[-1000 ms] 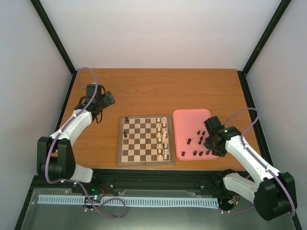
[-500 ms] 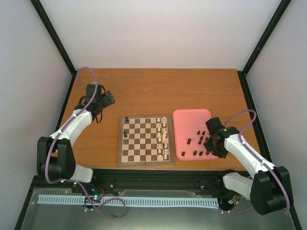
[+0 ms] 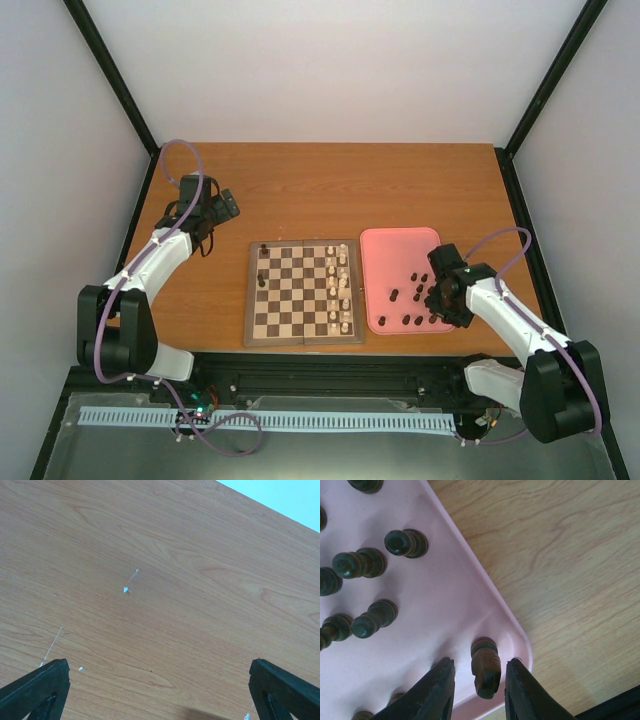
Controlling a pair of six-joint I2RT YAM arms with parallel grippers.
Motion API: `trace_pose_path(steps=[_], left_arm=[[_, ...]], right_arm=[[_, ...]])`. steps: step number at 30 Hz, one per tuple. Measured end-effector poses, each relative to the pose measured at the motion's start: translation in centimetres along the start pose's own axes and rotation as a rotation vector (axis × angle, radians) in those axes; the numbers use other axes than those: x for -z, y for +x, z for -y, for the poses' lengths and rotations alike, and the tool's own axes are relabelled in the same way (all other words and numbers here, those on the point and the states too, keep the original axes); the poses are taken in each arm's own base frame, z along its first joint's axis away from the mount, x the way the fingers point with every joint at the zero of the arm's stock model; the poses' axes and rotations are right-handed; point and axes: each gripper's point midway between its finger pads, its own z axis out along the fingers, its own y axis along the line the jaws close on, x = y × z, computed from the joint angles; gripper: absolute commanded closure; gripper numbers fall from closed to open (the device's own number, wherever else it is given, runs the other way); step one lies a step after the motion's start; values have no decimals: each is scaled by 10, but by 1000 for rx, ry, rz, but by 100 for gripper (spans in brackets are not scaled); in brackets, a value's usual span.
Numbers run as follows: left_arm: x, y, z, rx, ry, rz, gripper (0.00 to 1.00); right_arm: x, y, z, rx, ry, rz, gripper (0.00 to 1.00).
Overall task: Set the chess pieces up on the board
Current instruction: Pick up the chess piece from the storage box.
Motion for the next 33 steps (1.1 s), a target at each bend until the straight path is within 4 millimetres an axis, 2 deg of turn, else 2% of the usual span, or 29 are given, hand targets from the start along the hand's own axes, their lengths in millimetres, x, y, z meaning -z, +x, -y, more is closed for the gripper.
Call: trace_pose_path(steps=[14, 25, 33], left_arm=[[0, 0, -1, 0, -4, 2, 0], [0, -1, -1, 0, -6, 3, 0], [0, -1, -1, 0, -7, 4, 0]], right_arm=[[-6, 3, 2, 10, 28, -22, 72], [-8, 1, 1, 15, 26, -19, 94], [-2, -2, 0, 9, 7, 9, 96]])
